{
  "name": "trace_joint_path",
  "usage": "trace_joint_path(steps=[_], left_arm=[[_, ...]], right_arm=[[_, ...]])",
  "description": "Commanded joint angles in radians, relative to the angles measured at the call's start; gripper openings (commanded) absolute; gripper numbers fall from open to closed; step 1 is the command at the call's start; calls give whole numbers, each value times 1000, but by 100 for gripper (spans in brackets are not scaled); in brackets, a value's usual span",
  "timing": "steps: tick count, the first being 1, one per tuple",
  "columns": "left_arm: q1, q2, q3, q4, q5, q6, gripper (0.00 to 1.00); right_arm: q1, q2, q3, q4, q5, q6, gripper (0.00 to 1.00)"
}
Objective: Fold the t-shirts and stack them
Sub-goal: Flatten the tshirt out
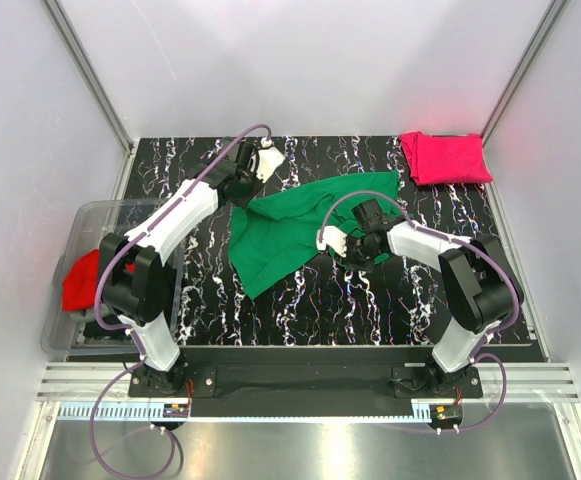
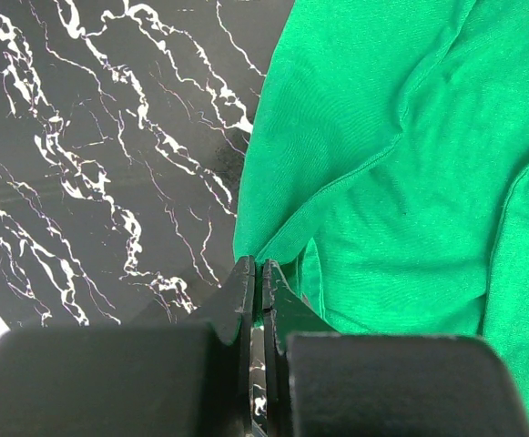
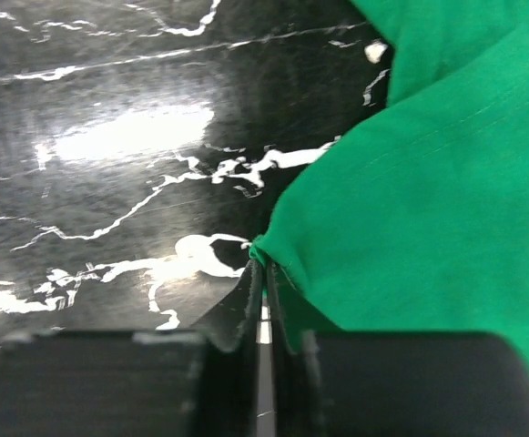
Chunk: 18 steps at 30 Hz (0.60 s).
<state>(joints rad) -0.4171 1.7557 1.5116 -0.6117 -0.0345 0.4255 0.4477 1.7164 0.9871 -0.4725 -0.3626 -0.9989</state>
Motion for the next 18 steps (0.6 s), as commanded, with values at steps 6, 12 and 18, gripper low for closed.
trace_joint_path(steps=[6,12,18], left_arm=[[-3,-22,33,24,-10,-2,0],[-3,-67,41,24,-13,13,0],[11,-165,62,27,-45,97,0]], right_arm=[[20,-49,-28,40,129,45,0],[19,-251,19,2,212,55,0],[3,-389,126,53,351,83,0]])
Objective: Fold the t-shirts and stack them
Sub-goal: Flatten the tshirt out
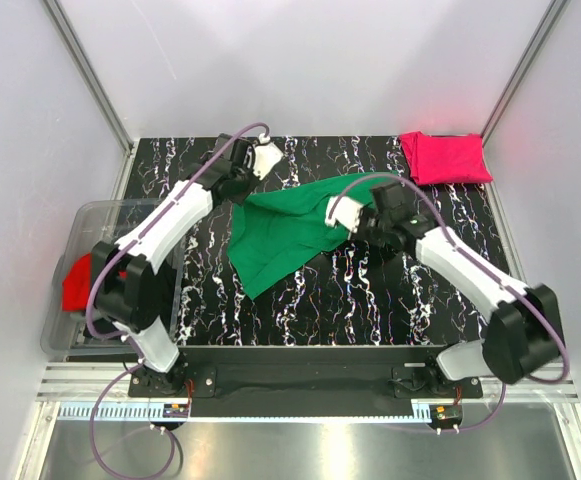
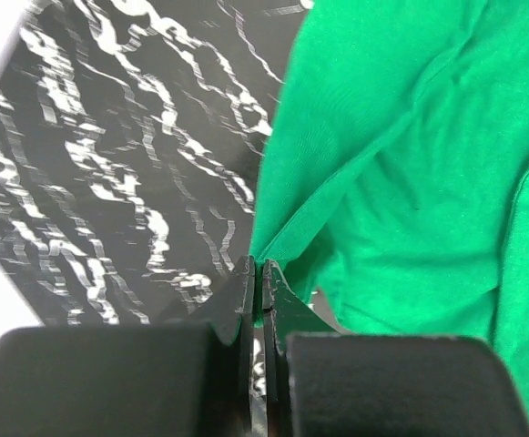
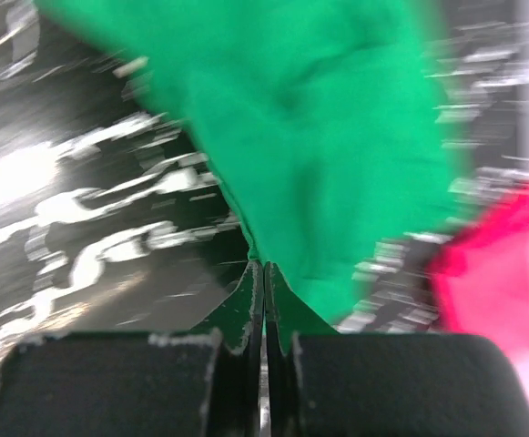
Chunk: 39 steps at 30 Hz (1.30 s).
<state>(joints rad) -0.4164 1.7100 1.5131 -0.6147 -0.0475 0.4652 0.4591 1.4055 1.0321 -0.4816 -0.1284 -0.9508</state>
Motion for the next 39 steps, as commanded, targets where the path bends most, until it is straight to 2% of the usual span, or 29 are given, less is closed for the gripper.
trace_joint_path(steps=[1,7,17,20,23,27,30,31,33,34,36,39], left_arm=[[11,-131,68,35,-31,69,0],[13,-188,191,38,-45,98,0],[-22,-276,372,35,-31,153,0],[-39,-296,383,35,-43,164,0],[-50,-319,339,27,-40,161,0],[-56,-351,233,26,-32,153,0],[-56,-359,158,18,-26,150,0],[-56,-359,129,17,-23,151,0],[-58,-359,102,9,-18,150,0],[-58,-357,81,7,-9,150,0],[-58,-349,61,0,0,156,0],[-58,-336,13,-5,15,159,0]], right_arm=[[-10,-89,91,86,146,49,0],[-57,-142,221,201,259,135,0],[-125,-218,465,296,319,50,0],[-123,-264,450,291,319,56,0],[-123,-342,366,206,268,95,0],[-116,-497,232,11,146,177,0],[-112,-574,181,-298,-84,193,0],[-111,-585,157,-349,-127,188,0],[-111,-588,135,-479,-209,146,30],[-111,-583,125,-480,-202,150,44],[-112,-553,105,-404,-160,176,63],[-112,-459,108,-213,-107,221,68]])
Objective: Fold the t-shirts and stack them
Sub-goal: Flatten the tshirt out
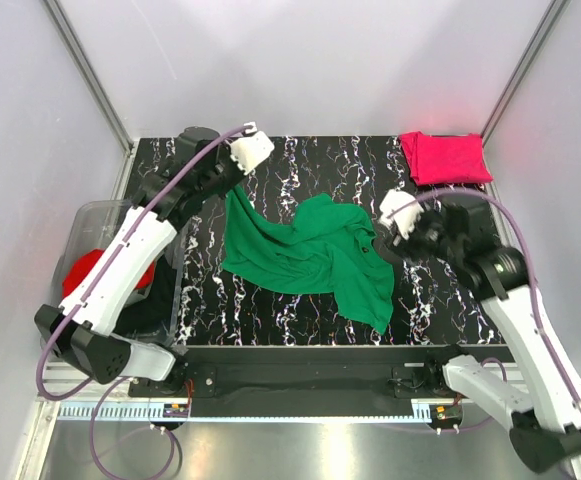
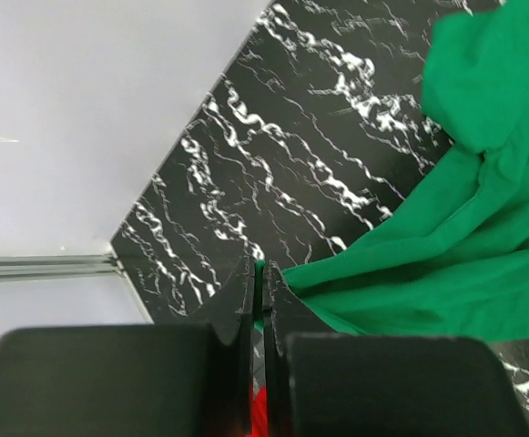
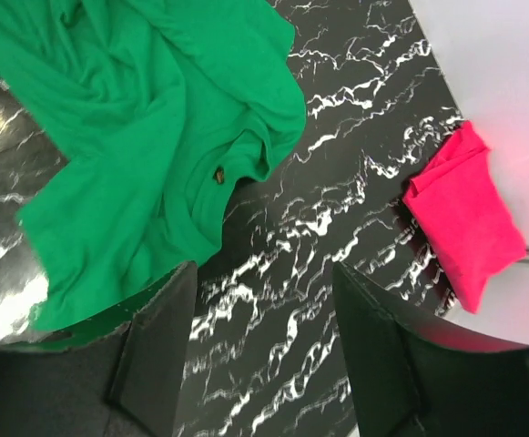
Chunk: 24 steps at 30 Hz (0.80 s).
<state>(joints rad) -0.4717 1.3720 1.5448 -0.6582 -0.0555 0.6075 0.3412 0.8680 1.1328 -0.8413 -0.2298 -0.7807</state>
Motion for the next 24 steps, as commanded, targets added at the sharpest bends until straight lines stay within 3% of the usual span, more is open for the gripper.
trace_joint_path(steps=[1,6,9,17,24], left_arm=[[-2,6,-43,39,26,15,0],[-2,50,-106,37,48,-3,0],[-1,65,-135,37,51,-28,0],[1,76,-176,35,49,-69,0],[4,85,-190,37,49,-87,0]], right_arm=[[5,115,19,194,-2,55,68],[2,482,149,358,-51,138,58],[4,724,344,363,-110,173,56],[-13,1266,793,323,-180,211,54],[-18,1591,1247,164,-194,301,55]])
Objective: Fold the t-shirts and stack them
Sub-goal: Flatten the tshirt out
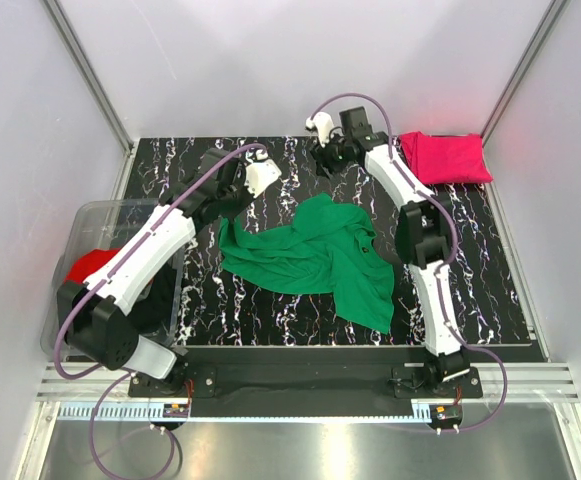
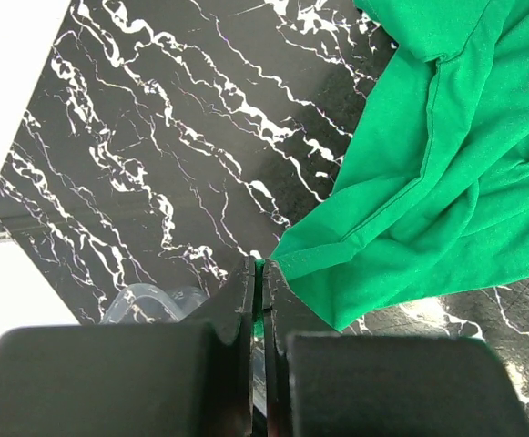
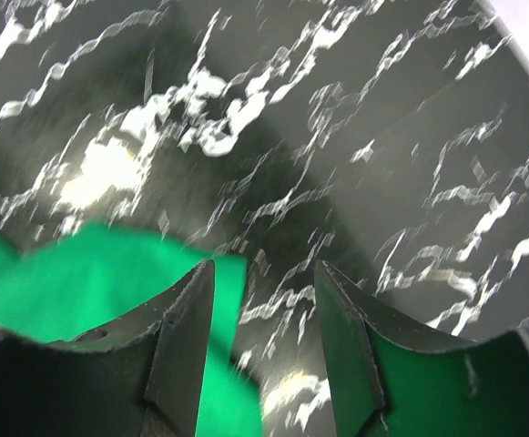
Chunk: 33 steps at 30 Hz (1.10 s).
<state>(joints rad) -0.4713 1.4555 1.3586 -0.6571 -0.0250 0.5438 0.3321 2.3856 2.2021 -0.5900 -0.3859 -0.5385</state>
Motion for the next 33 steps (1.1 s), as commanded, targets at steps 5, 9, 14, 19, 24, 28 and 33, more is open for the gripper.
trace_joint_path(steps=[5,9,14,19,24,28,33], left_arm=[[13,11,0,36,19,-31,0],[19,17,11,36,19,-36,0],[25,32,25,36,19,-38,0],[26,49,43,36,50,-48,0],[26,52,45,36,51,-51,0],[26,48,37,36,46,-54,0],[26,57,48,36,43,-54,0]], right_arm=[[-8,227,426,-204,-45,84,55],[-8,213,326,-229,-48,75,55],[-8,179,216,-257,-68,64,52],[-8,204,225,-263,-65,72,52],[-8,239,260,-263,-67,81,52],[-7,256,271,-264,-71,101,52],[-4,276,292,-260,-67,115,54]])
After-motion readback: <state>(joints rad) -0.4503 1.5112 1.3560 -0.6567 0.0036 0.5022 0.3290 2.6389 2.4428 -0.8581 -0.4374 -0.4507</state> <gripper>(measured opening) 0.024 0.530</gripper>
